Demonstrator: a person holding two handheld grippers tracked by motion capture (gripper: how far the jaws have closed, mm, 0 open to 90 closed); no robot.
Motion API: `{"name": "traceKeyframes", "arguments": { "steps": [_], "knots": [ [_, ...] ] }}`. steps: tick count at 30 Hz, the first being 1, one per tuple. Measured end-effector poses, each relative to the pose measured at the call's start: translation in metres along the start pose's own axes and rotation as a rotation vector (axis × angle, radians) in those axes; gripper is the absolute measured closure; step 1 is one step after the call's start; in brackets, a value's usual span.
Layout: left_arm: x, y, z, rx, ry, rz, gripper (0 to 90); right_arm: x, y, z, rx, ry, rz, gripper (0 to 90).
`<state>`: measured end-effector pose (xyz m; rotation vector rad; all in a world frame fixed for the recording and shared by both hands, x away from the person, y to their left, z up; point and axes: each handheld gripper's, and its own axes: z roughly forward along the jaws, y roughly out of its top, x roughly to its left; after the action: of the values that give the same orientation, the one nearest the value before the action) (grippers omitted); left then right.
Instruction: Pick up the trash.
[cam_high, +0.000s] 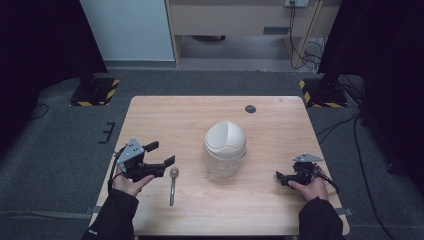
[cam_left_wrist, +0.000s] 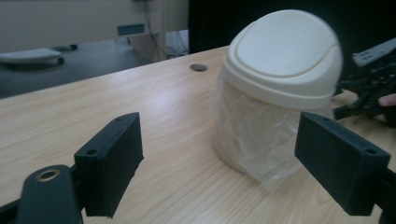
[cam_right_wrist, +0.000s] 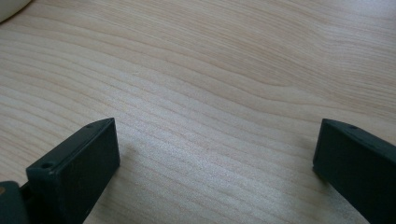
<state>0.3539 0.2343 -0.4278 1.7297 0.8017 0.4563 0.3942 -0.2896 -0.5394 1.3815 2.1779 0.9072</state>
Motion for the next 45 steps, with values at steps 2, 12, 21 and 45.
{"name": "traceKeyframes", "arguments": {
  "steps": [2,12,21,45],
  "knots": [
    [-0.004,0.003,0.004,-0.003,-0.025,0.017,14.7,0.000,0.000,0.000,0.000,0.000,0.000,0.7],
    [-0.021,0.016,0.021,-0.025,-0.131,0.061,14.5,0.000,0.000,0.000,0.000,0.001,0.000,0.7],
    [-0.037,0.030,0.047,-0.031,-0.209,0.105,14.4,0.000,0.000,0.000,0.000,0.001,0.000,0.7],
    [-0.059,0.048,0.123,0.098,-0.304,0.172,13.0,0.000,0.000,0.000,0.000,0.001,0.000,0.7]
  ]
}}
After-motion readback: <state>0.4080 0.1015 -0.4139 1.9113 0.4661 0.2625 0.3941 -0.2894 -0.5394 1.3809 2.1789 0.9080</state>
